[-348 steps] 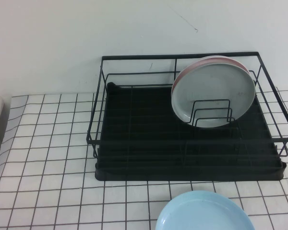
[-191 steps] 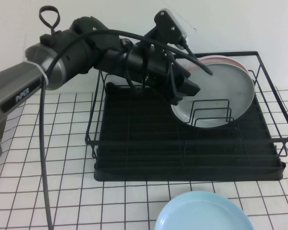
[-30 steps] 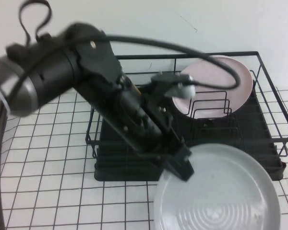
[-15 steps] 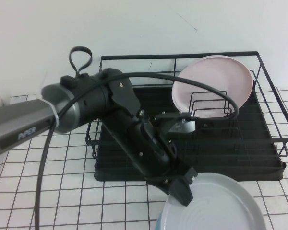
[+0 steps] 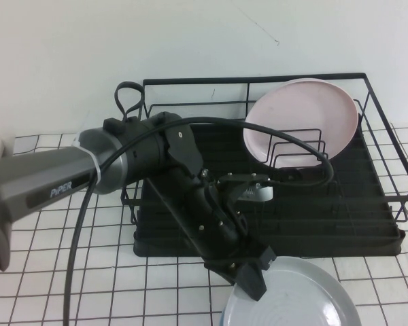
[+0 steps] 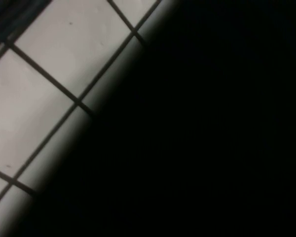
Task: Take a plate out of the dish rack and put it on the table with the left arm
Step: Place the plate from the table
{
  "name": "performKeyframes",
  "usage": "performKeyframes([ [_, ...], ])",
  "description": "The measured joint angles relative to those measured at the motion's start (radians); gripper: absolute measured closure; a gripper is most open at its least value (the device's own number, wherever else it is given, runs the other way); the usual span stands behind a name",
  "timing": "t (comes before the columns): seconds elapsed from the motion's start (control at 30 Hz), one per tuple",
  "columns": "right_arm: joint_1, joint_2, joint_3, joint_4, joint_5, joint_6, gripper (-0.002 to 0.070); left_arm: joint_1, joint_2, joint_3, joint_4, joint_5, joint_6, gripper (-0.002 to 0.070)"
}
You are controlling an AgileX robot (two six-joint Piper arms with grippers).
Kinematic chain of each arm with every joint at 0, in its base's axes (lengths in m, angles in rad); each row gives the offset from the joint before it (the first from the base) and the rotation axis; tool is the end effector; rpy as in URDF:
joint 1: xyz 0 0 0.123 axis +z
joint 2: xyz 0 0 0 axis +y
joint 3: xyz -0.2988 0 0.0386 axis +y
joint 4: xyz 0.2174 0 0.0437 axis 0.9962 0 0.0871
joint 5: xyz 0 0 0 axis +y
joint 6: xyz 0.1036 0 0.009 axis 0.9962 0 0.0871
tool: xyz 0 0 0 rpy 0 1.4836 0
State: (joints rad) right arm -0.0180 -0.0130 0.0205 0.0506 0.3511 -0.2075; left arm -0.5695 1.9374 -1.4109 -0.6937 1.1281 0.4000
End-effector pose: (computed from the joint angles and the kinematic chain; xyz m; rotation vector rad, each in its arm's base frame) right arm 0.0186 0.0015 0.1719 -0.1429 1.8376 -0.1085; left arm 0.2730 -0.2461 0.2323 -0.9586 -2.7834 0.9480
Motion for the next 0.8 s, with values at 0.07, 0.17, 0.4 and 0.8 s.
performKeyframes([
  [0.07, 0.0, 0.0, 0.0, 0.0, 0.0, 0.0, 0.0678, 0.0, 0.006, 0.0, 0.0, -0.008, 0.0, 0.0594],
  [0.17, 0.0, 0.0, 0.0, 0.0, 0.0, 0.0, 0.0678, 0.0, 0.013, 0.0, -0.002, -0.019, 0.0, 0.0594],
  [0.4, 0.0, 0.0, 0.0, 0.0, 0.0, 0.0, 0.0678, 0.0, 0.015, 0.0, 0.002, -0.027, 0.0, 0.0583],
  [0.8, 0.0, 0.0, 0.0, 0.0, 0.0, 0.0, 0.0678, 0.0, 0.016, 0.0, -0.006, -0.019, 0.003, 0.0144],
])
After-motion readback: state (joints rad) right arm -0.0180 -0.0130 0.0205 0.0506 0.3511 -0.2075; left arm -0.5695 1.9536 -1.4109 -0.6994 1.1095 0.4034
